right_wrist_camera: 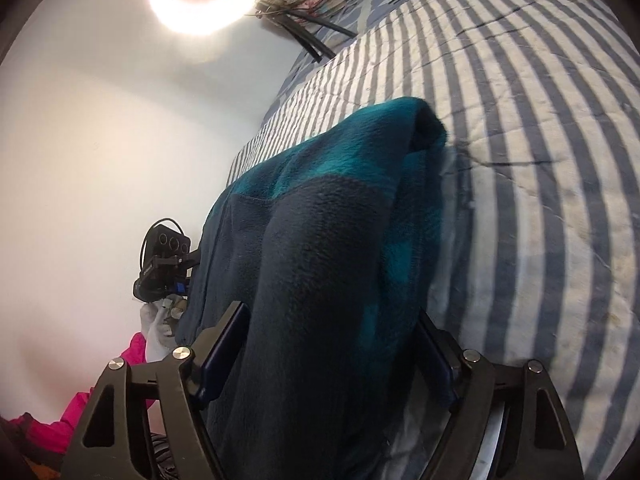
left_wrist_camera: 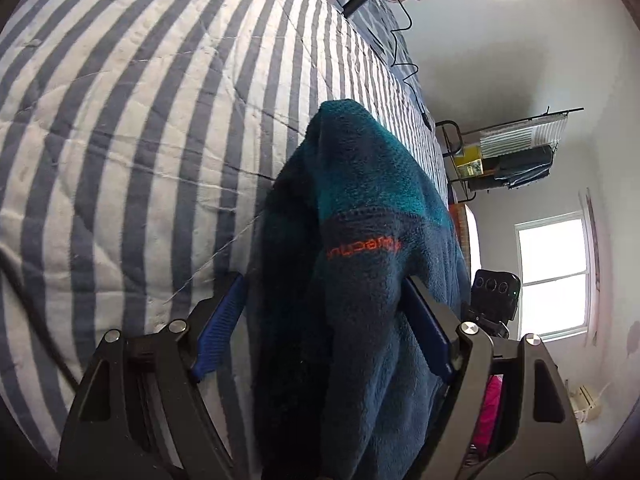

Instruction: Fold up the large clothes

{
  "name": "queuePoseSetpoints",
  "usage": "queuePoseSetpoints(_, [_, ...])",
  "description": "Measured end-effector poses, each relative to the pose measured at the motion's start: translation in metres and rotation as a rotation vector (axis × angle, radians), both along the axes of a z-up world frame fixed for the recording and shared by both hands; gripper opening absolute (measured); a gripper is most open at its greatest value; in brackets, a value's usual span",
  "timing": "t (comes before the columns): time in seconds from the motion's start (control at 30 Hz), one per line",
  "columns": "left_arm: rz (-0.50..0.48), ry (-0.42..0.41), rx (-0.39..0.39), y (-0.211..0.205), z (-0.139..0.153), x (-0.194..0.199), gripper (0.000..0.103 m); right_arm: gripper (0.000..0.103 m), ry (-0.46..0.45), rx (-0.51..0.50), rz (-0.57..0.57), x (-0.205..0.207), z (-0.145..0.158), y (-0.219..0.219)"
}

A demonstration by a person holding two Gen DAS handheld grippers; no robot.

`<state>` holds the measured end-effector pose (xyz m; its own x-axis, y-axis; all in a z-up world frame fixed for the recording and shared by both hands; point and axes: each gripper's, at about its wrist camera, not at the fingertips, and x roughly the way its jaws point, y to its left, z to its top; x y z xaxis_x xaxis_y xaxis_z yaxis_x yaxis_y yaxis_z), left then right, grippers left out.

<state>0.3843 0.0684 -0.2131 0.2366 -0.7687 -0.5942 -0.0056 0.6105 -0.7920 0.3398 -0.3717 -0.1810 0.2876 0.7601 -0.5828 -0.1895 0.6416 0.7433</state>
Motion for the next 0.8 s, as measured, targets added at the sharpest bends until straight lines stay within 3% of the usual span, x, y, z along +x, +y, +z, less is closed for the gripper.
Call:
queuePoseSetpoints(0.03, [0.000, -0.001, 0.006, -0.002, 0.001, 0.000, 0.076, 0.078, 0.002, 0.003, 0.005, 0.002, 0.000, 0.004])
queuePoseSetpoints(0.1, [-0.013, 0.005, 0.004, -0.009, 0.003, 0.000, 0.054, 0.073, 0.006, -0.001, 0.005, 0.000, 0.001, 0.007])
queuePoseSetpoints(0.3, [-0.026, -0.052, 0.132, -0.024, 0.022, -0.005, 0.040, 0.052, 0.015, -0.020, -0.018, -0.006, 0.005, 0.009])
queuePoseSetpoints(0.53, [-0.028, -0.138, 0.296, -0.050, 0.053, -0.019, 0.032, 0.038, -0.041, -0.151, -0.027, -0.018, 0.032, 0.023])
queuePoseSetpoints(0.8, [-0.033, -0.250, 0.428, -0.079, 0.097, -0.046, 0.029, 0.034, -0.153, -0.354, -0.001, -0.039, 0.076, 0.051])
